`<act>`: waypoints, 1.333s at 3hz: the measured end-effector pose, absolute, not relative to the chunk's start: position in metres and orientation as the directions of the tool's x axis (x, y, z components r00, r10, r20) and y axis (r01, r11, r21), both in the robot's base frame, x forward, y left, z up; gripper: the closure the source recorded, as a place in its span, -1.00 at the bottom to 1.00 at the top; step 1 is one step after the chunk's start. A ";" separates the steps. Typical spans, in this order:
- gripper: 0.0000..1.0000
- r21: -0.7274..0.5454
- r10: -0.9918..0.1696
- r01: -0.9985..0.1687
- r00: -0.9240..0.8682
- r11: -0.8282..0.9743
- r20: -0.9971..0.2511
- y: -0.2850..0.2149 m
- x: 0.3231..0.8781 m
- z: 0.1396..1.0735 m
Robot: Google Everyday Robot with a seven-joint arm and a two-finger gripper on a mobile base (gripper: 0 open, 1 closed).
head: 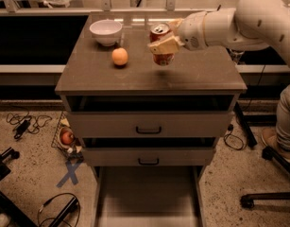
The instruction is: Pick coke can from bottom drawer and place on counter
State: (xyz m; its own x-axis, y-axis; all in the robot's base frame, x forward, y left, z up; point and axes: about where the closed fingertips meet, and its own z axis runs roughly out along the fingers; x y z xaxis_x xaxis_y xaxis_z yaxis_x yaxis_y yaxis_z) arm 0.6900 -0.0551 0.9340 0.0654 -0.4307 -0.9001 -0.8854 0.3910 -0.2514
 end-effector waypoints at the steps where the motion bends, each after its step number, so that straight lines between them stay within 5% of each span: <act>1: 1.00 -0.206 -0.399 -0.855 -0.001 0.476 -0.917 -0.081 0.735 0.920; 3: 1.00 -0.144 -0.332 -0.820 -0.059 0.554 -0.941 -0.110 0.759 0.910; 4: 0.67 -0.142 -0.332 -0.823 -0.059 0.550 -0.941 -0.107 0.760 0.909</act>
Offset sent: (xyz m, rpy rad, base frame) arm 0.0791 -0.0753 -0.0258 0.1348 0.0753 -0.2094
